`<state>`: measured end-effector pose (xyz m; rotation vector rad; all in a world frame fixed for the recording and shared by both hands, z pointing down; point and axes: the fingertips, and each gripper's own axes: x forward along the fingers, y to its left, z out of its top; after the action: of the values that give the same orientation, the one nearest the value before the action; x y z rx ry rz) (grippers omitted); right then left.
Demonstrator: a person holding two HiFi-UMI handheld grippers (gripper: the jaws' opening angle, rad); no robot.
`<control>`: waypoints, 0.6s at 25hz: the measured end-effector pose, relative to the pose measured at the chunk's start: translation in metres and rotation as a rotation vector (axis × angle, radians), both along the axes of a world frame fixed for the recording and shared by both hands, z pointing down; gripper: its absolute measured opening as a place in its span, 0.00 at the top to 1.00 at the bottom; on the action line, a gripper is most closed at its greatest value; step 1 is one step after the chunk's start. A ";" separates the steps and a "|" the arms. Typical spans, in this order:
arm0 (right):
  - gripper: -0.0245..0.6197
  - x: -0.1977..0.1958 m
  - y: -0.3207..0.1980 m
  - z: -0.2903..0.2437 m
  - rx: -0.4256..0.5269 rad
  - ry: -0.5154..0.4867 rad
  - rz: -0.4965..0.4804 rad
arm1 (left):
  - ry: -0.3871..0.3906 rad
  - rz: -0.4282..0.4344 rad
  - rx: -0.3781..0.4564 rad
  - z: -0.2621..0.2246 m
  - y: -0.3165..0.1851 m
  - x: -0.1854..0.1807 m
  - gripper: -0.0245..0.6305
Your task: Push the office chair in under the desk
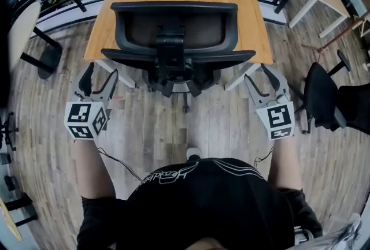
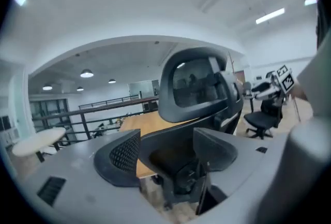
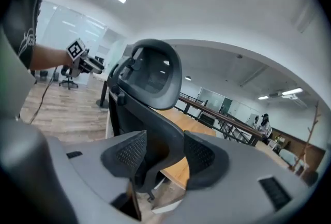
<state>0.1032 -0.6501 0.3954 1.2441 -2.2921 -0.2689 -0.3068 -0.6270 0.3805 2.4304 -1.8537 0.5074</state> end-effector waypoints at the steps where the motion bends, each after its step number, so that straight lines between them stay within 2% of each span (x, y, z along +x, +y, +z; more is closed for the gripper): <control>1: 0.58 -0.002 0.011 -0.004 -0.013 -0.045 -0.001 | 0.055 0.022 0.003 -0.005 0.011 0.007 0.50; 6: 0.58 -0.015 0.068 -0.028 -0.081 -0.285 -0.034 | 0.254 0.130 0.014 -0.029 0.070 0.045 0.50; 8: 0.58 -0.024 0.093 -0.036 -0.096 -0.338 -0.058 | 0.330 0.179 0.006 -0.034 0.097 0.061 0.50; 10: 0.59 -0.034 0.118 -0.042 -0.104 -0.364 -0.073 | 0.365 0.231 0.005 -0.041 0.124 0.075 0.52; 15: 0.63 -0.059 0.188 -0.057 -0.101 -0.438 -0.109 | 0.425 0.335 0.022 -0.062 0.195 0.102 0.64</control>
<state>0.0444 -0.4619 0.3382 1.2215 -2.7082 0.0946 -0.2047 -0.4321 0.3189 2.6125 -1.3037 -0.0295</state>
